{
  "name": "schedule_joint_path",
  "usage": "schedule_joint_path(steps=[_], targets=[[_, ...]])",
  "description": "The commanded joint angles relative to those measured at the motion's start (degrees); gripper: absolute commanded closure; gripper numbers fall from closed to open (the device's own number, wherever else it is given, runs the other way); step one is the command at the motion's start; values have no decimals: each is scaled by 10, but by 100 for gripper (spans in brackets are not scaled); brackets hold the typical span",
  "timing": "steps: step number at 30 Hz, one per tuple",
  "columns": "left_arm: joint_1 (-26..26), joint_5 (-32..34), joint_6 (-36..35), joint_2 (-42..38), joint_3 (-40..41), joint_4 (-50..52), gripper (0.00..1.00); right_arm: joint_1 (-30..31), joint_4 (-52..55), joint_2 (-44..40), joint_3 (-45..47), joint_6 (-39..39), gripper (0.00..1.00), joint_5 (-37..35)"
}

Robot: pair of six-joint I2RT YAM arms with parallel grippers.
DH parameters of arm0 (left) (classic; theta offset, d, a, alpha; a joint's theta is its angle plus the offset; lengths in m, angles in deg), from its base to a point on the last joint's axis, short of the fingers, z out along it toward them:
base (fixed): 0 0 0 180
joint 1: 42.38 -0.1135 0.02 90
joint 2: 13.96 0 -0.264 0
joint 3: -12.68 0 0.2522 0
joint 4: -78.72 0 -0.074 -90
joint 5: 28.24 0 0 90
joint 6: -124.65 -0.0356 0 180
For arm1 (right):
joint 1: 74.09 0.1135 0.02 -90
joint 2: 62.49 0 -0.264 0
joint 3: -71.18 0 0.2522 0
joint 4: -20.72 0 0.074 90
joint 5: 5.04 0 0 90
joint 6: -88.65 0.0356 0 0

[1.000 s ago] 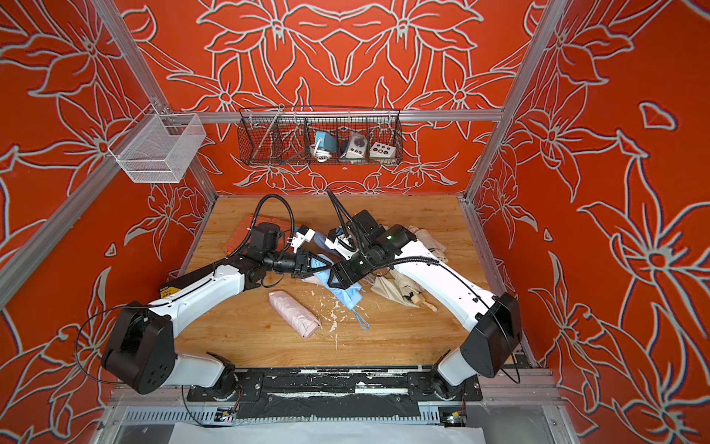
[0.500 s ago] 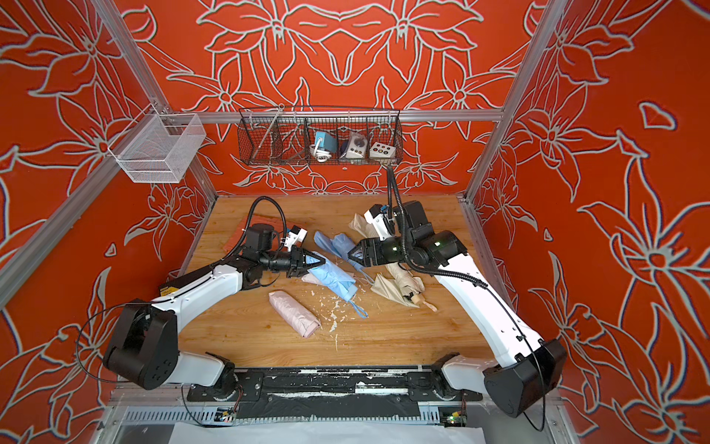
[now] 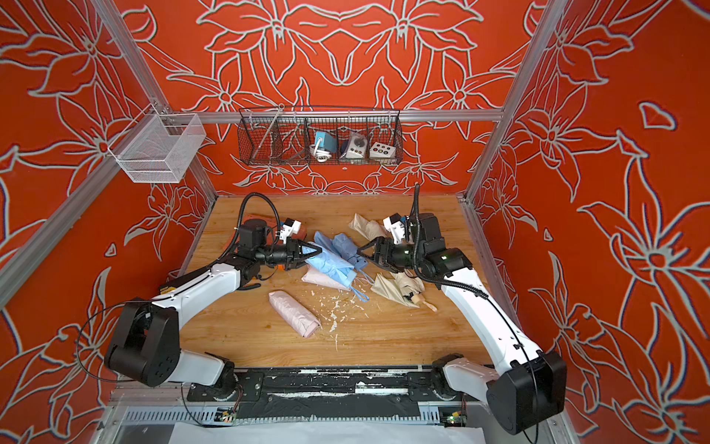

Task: Take umbrellas out of sleeves
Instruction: Pick up the umbrella from the center of the board, then take out the umbrella from the umbrella sleeve.

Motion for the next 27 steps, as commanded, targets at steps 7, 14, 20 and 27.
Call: schedule_joint_path(steps=[7, 14, 20, 27], targets=[[-13, -41, 124, 35, 9, -181, 69, -3, -129, -44, 99, 112, 38, 29], [-12, -42, 155, 40, 16, -216, 69, 2, -234, -38, 155, 182, 39, 55], [-10, -41, 174, 38, 27, -237, 69, 6, -282, -18, 162, 204, 41, 58], [-9, -42, 174, 35, 31, -238, 69, 22, -310, 3, 158, 215, 50, 58]])
